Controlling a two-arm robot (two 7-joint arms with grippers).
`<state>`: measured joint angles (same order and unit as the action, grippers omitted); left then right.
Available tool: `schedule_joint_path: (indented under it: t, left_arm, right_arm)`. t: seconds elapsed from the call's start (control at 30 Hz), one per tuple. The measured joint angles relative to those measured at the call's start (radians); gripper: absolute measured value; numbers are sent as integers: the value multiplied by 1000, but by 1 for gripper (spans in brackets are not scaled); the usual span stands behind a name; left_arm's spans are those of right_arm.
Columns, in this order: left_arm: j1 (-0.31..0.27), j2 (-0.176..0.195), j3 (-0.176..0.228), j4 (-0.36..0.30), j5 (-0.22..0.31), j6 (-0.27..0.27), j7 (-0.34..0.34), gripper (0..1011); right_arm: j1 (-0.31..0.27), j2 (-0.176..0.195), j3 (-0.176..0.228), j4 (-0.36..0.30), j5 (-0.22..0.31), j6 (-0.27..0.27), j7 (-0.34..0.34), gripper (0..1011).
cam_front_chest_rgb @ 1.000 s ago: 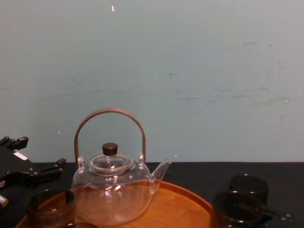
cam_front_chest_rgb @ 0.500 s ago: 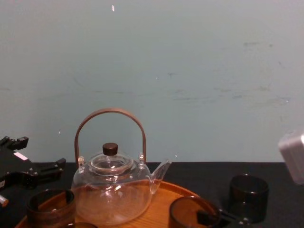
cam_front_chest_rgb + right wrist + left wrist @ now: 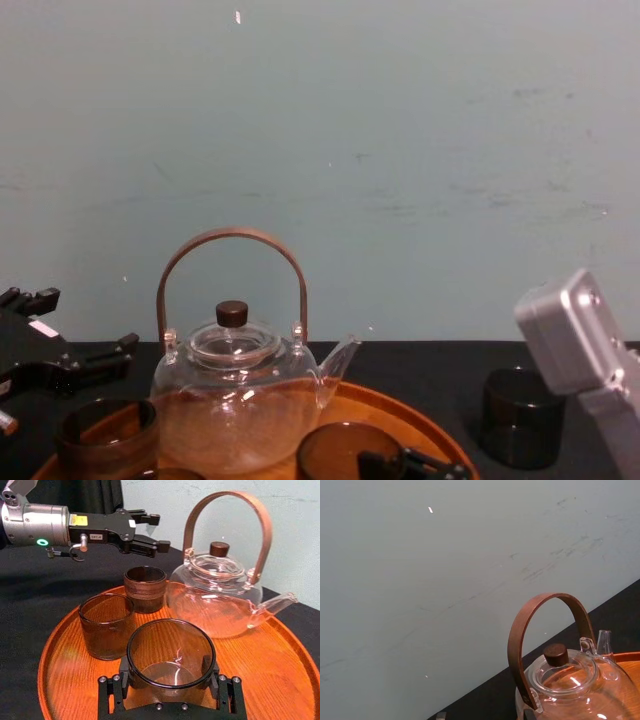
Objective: Pick up the glass from the table and place it on the tray.
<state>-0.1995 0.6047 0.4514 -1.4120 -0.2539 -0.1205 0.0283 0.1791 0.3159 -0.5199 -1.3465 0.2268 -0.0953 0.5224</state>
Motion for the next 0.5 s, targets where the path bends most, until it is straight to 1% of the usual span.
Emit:
schedule_joint_path:
  t: [0.5]
  left_arm:
    - [0, 0, 0, 0, 0, 0, 0, 1001]
  right_arm:
    - [33, -23, -37, 37, -11, 4, 6, 905]
